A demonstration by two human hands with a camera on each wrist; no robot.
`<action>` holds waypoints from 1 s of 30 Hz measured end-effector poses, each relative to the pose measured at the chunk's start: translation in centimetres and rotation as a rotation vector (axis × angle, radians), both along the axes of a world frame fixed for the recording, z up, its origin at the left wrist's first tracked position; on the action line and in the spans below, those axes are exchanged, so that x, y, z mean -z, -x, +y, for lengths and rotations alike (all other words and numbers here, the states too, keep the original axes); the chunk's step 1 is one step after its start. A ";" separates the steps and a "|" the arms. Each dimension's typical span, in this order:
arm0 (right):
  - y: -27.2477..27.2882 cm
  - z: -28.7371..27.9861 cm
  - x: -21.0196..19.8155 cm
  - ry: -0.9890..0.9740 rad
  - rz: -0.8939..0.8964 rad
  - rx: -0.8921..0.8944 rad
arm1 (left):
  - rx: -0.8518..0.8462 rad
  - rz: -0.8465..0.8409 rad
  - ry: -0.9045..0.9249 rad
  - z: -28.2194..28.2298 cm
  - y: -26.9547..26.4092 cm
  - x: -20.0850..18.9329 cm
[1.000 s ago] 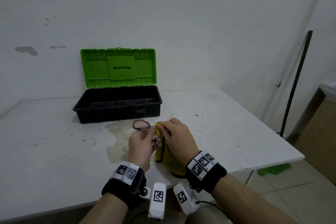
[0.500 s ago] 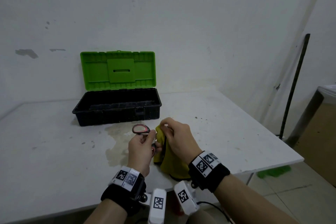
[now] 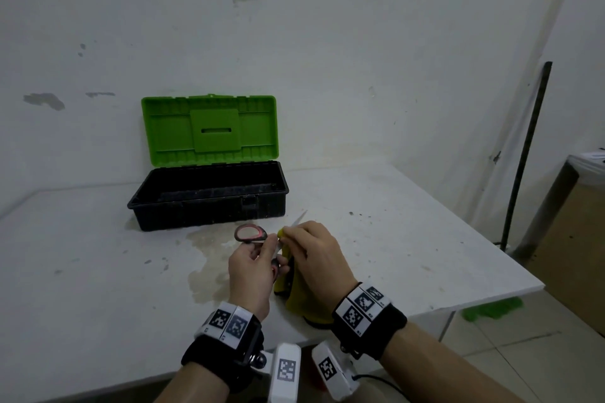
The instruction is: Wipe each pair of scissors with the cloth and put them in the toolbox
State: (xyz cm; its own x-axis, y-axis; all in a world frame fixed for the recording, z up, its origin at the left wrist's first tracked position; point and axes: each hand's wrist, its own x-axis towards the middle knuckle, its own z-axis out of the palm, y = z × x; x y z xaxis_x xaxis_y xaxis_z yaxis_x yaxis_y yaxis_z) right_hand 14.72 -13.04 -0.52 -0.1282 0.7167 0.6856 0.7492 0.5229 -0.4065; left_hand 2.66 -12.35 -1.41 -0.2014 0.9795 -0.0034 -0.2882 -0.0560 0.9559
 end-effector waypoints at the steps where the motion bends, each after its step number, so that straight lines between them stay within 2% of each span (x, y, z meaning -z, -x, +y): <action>1: 0.0 -0.1 0.2 -0.010 -0.030 0.007 | -0.008 -0.012 0.002 0.0 0.0 0.1; 3: 0.0 -0.3 0.4 -0.023 -0.101 0.027 | -0.018 -0.013 -0.004 0.1 0.0 0.1; 8: -0.1 -0.6 0.5 -0.084 -0.066 -0.023 | -0.014 -0.009 -0.023 0.0 -0.1 0.1; 13: -1.0 0.0 -0.1 -0.087 -0.153 0.004 | -0.004 -0.008 -0.025 -0.2 -0.1 0.0; 18: -2.7 1.7 -1.2 -0.055 0.032 0.163 | -0.019 -0.015 -0.006 -0.1 0.2 0.3; 20: -2.1 0.8 -1.4 -0.110 -0.006 0.111 | -0.030 -0.043 -0.001 0.0 0.3 0.2; 22: -1.0 -0.5 -1.1 -0.137 -0.129 -0.011 | -0.031 -0.057 -0.013 0.0 0.2 0.0; 25: -0.4 -0.8 -0.7 -0.075 -0.205 -0.061 | -0.016 -0.047 -0.028 -0.1 0.1 -0.1; 27: -0.8 0.0 -1.1 -0.030 -0.158 -0.010 | -0.012 -0.052 -0.012 -0.2 0.1 -0.1; 30: -2.1 1.8 -1.9 0.051 0.020 0.099 | -0.014 -0.045 -0.003 -0.2 0.3 -0.2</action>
State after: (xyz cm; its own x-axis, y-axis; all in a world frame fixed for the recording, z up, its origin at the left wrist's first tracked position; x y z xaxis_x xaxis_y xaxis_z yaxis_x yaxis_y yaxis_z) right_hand 16.82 -11.22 1.38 -0.0415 0.7589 0.6498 0.7876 0.4251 -0.4461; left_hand 2.37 -12.53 -1.19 -0.2149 0.9766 -0.0100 -0.3297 -0.0629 0.9420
